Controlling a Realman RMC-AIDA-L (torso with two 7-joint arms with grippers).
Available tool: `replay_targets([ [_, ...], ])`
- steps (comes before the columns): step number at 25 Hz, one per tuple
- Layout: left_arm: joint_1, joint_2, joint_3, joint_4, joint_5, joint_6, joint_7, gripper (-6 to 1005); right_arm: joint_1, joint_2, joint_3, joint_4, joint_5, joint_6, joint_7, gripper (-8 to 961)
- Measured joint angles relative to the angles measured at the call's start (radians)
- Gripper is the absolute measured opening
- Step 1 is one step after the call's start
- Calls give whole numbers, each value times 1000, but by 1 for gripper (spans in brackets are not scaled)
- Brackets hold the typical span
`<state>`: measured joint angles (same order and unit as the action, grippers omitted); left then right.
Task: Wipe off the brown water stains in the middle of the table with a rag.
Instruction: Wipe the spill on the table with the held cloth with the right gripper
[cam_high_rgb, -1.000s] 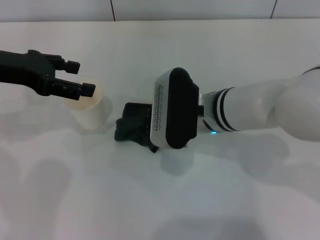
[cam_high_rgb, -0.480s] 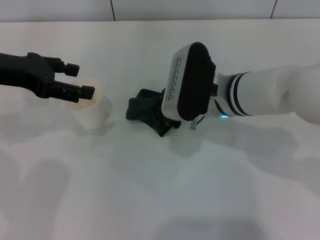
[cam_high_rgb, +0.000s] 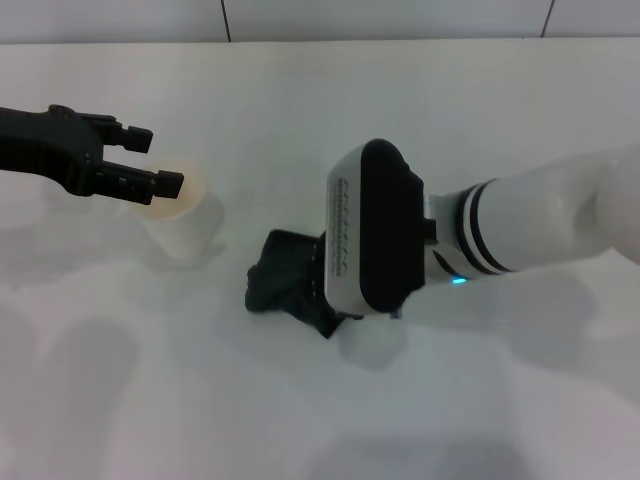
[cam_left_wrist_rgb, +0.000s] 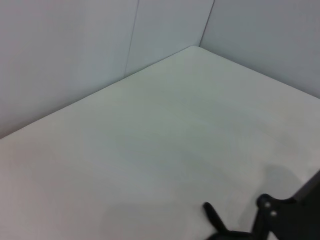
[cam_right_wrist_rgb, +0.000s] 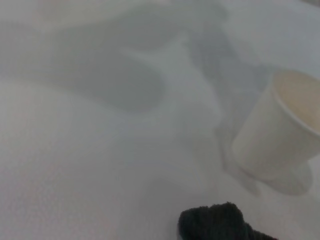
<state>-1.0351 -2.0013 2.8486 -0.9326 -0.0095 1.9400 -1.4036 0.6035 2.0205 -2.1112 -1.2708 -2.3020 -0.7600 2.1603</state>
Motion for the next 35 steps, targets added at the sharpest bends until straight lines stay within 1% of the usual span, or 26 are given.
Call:
replay_targets([
  [4,0,0,0,0,0,-1,0,893,-46,-1,9,-76,-45,-49,0,73],
  [9,3,2,0,0,0,-2,0,894,-64,-1,70,-85,-50,-91,-2,71],
  [12,3,2,0,0,-3,-3,0,894,-69,0,135,-50,-51,-89,-2,65],
  [13,3,2,0,0,-3,-3,0,894,-69,0,135,-50,-51,-89,-2,68],
  [21,3,0,0,0,-5,-3,2,894,-82,-3,291,30,-53,-78,-2,93],
  [24,3,0,0,0,-5,-3,4,893,-99,-4,359,41,-72,-81,1,103],
  [27,3,0,0,0,-5,-3,6,893,-126,-7,456,50,-99,-102,3,112],
  [29,6,0,0,0,-4,-3,7,893,-126,-7,456,50,-99,-102,3,118],
  [30,7,0,0,0,-5,-3,7,893,-146,-8,548,51,-114,-159,6,121],
  [33,10,0,0,0,-5,-3,7,893,-156,-8,580,36,-109,-214,7,131],
  [35,10,1,0,0,-5,-4,8,894,-160,-7,578,19,-107,-251,7,137],
])
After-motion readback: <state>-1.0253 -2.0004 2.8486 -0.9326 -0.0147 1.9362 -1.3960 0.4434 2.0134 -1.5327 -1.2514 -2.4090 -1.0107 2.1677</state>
